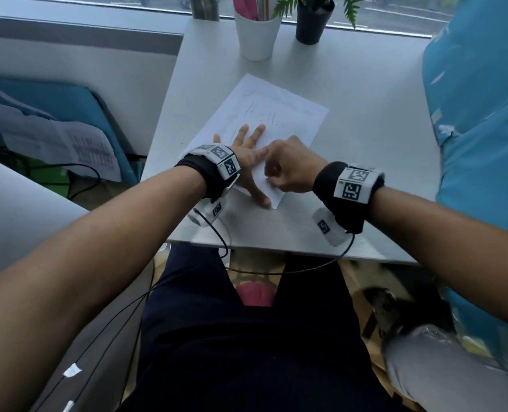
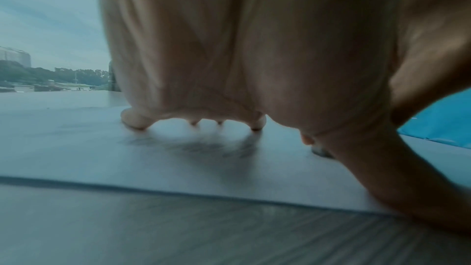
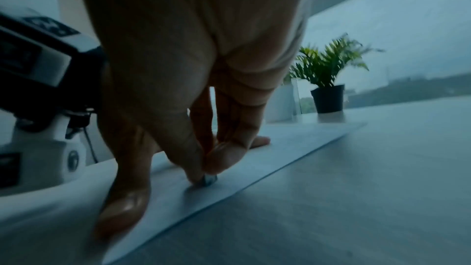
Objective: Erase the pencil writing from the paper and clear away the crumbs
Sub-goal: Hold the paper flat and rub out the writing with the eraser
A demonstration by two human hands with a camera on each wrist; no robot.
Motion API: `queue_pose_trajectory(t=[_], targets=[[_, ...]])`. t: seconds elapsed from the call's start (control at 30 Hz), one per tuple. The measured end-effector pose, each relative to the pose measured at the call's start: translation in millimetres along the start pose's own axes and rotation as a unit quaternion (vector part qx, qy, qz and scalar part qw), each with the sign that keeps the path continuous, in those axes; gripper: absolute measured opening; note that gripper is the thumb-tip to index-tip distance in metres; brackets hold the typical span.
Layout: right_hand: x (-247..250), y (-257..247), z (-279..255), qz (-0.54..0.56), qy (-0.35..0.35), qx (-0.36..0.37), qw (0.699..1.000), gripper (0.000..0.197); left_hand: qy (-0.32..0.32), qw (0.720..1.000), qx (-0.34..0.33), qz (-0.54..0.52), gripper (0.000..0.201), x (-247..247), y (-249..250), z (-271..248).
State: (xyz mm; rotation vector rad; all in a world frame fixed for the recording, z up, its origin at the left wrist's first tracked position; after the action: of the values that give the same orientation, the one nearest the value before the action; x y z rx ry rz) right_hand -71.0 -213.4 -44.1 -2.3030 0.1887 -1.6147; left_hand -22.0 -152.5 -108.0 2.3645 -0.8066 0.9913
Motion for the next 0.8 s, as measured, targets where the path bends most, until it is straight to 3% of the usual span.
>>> queue_pose_trajectory(t=[0.07,0.13,0.23,0.3,0.4,0.47,0.53,0.63,0.8], targets=[[10,10,0,0.037,0.027,-0.023,0.999,0.006,0.007,1.000,-0.012,0.002,0.147,2,4,-5],[22,25,0,0.084,0.066,-0.047,0.993,0.015,0.063,0.997,-0.048,-0.012,0.134,13,10,-11],[21,30,-4,0.145,0.077,-0.039,0.986,0.028,0.181,0.967,-0.155,-0.092,0.085,36,22,-23],[15,26,-6,0.156,0.067,-0.025,0.985,0.029,0.213,0.954,-0.169,-0.124,0.050,42,20,-25],[15,32,-6,0.151,0.039,-0.029,0.987,0.032,0.235,0.947,-0.176,-0.134,0.027,40,21,-26],[23,46,-6,0.107,0.046,-0.066,0.991,0.054,0.236,0.946,-0.178,-0.131,0.018,37,24,-27],[25,64,-3,0.047,0.036,-0.130,0.990,0.096,0.239,0.950,-0.160,-0.126,0.015,39,22,-27],[3,80,0,-0.015,-0.064,-0.192,0.979,0.144,0.241,0.952,-0.137,-0.130,0.010,44,18,-25],[-3,80,7,-0.054,-0.147,-0.200,0.967,0.154,0.192,0.961,-0.167,-0.109,0.010,35,36,-28]])
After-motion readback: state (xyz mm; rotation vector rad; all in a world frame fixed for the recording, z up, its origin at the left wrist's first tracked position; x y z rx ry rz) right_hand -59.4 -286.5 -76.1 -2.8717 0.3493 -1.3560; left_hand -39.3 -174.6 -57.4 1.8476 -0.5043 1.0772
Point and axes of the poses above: each hand's wrist, its own z-axis towards the middle knuckle, its own x-axis out of the back of the hand, y = z × x, the point moved 9 cm from there along z, towards the middle knuckle, and after that the axes turned 5 degrees about -y, right-handed, at the moved point
